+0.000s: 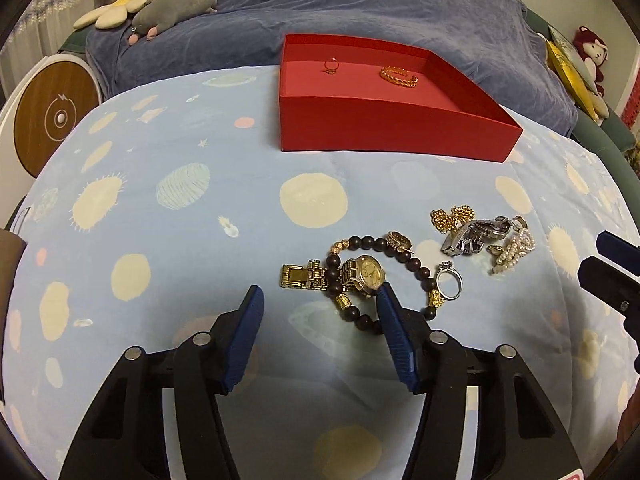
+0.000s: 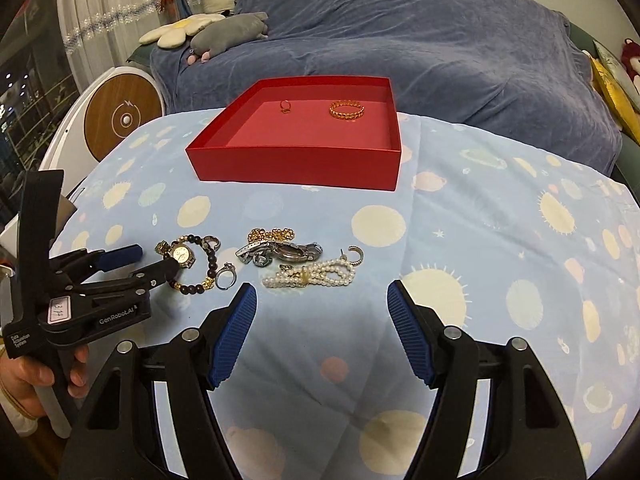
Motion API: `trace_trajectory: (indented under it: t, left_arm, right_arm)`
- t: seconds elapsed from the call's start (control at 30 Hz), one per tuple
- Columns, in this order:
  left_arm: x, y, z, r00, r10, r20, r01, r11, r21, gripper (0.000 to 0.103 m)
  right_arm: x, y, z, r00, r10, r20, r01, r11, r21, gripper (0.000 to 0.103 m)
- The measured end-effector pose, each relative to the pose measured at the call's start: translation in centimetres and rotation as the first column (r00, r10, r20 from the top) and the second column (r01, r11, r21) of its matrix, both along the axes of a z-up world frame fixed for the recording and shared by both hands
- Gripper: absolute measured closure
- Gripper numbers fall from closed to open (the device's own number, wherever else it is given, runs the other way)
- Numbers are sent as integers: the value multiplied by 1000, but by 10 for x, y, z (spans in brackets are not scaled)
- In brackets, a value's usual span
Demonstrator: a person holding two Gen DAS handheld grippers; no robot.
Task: Organize jewelry
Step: 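Lower the left gripper onto the black-bead bracelet and close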
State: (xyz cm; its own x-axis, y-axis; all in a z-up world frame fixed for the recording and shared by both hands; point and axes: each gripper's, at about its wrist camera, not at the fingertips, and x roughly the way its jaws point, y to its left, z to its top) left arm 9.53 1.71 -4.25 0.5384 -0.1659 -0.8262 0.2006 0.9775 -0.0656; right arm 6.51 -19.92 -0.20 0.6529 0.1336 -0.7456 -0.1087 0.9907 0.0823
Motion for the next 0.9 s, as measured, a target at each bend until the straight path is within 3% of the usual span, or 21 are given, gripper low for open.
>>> trace_trajectory:
  t: [0.17, 0.3, 0.43, 0.6, 0.9]
  left_arm:
    - [-5, -12, -2, 999, -14, 43, 12, 999, 46, 56]
    - [-7, -14, 0, 999, -41, 35, 40, 999, 7, 86]
    - [-7, -12, 1, 998, -62, 15, 63, 997, -55, 97]
    - [-6, -4, 8, 999, -53, 3, 53, 991, -127, 97]
    - [-13, -1, 44, 996, -61, 60, 73, 974, -215, 98]
  right_arm:
    - [4, -1, -1, 1000, -6, -7, 6, 1000, 3, 37]
    - [8, -1, -4, 1000, -8, -21, 9, 1000, 9, 37]
    - [8, 2, -5, 1000, 0, -26, 0, 1000, 9, 37]
    - [7, 7, -7, 999, 19, -33, -19, 1000, 9, 37]
    - [9, 17, -15, 997, 49, -63, -48, 998, 30, 37]
